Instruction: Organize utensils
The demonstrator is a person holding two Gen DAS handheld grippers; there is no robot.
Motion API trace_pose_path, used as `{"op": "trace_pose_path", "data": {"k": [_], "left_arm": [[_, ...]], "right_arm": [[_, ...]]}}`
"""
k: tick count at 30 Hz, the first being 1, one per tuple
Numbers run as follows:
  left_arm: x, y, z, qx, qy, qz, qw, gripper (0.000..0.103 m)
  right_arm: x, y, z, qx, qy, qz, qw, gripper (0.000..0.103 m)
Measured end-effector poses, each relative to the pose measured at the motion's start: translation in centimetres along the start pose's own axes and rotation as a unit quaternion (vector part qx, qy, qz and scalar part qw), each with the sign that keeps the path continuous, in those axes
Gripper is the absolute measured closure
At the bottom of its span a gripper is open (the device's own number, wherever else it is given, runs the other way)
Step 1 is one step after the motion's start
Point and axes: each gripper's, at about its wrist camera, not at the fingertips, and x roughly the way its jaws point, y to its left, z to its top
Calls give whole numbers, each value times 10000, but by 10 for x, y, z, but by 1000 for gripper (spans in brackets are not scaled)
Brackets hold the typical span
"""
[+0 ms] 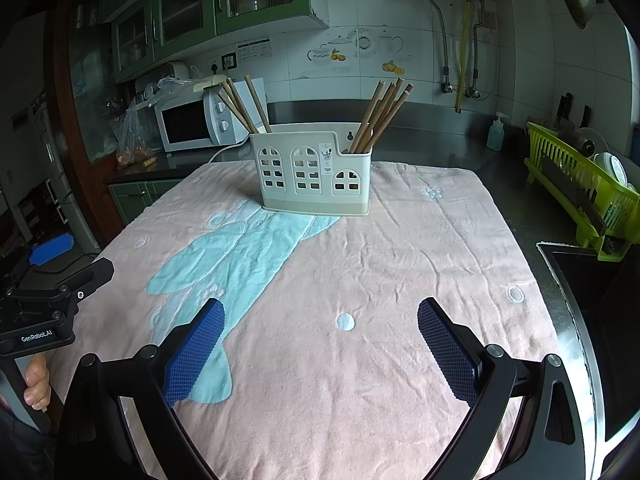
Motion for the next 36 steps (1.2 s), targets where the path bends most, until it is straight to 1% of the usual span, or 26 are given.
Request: {"op": "trace_pose_path", "data": {"k": [36], "left_arm": [[1, 0, -1, 58, 51, 12, 10000, 5]], "right_arm": [[0, 0, 1, -6, 7, 40, 10000, 9]]}}
